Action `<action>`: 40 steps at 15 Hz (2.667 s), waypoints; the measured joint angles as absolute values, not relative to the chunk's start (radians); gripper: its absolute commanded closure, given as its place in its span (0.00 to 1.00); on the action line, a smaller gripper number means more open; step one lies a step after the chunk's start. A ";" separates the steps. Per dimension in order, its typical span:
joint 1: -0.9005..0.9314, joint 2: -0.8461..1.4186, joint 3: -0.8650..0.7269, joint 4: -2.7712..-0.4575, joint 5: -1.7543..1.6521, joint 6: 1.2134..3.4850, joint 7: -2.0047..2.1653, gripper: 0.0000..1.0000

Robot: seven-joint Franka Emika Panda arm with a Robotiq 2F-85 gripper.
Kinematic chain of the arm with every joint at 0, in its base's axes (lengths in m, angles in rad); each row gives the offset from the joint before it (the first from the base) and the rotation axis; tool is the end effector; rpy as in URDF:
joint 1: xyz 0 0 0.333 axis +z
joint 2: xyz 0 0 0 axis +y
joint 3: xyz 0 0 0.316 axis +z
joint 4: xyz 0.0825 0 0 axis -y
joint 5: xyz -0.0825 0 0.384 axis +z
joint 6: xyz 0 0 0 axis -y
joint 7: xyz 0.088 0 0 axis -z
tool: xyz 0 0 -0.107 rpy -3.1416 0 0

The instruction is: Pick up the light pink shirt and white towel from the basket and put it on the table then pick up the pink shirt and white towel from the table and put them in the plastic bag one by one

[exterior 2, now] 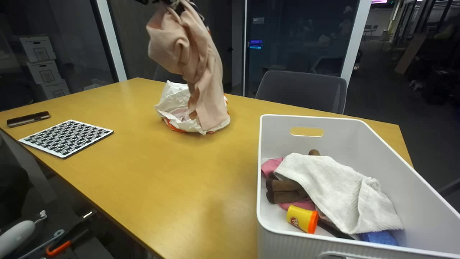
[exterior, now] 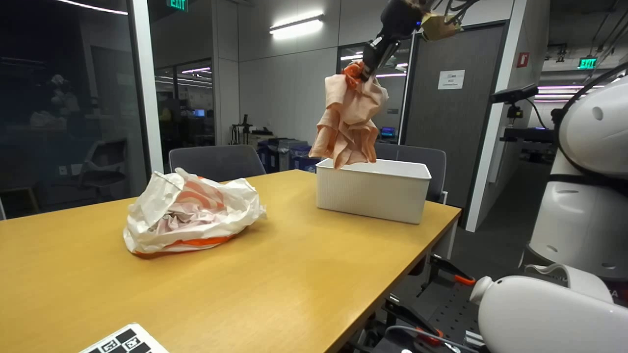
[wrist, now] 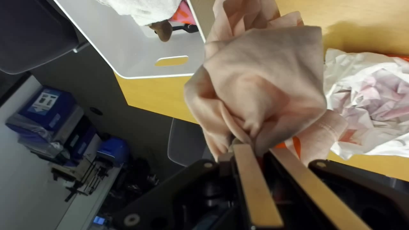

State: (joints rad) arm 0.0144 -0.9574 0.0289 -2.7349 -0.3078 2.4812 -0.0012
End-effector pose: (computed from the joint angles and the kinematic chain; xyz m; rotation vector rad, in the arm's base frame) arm 0.3178 0.0164 0.5593 2.6775 0.2901 0.9891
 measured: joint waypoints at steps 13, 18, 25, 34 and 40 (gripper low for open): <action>0.297 -0.655 -0.118 -2.782 0.061 2.327 -0.326 0.98; 0.331 -0.380 -0.106 -2.737 0.127 2.464 -0.410 0.98; 0.180 -0.065 -0.043 -2.629 -0.008 2.640 -0.362 0.74; 0.154 -0.030 0.003 -2.606 0.262 2.583 -0.636 0.00; 0.140 0.051 0.026 -2.585 0.386 2.609 -0.815 0.00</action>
State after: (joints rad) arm 0.1402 0.0506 0.0259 -2.5846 0.3859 2.6091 -0.8151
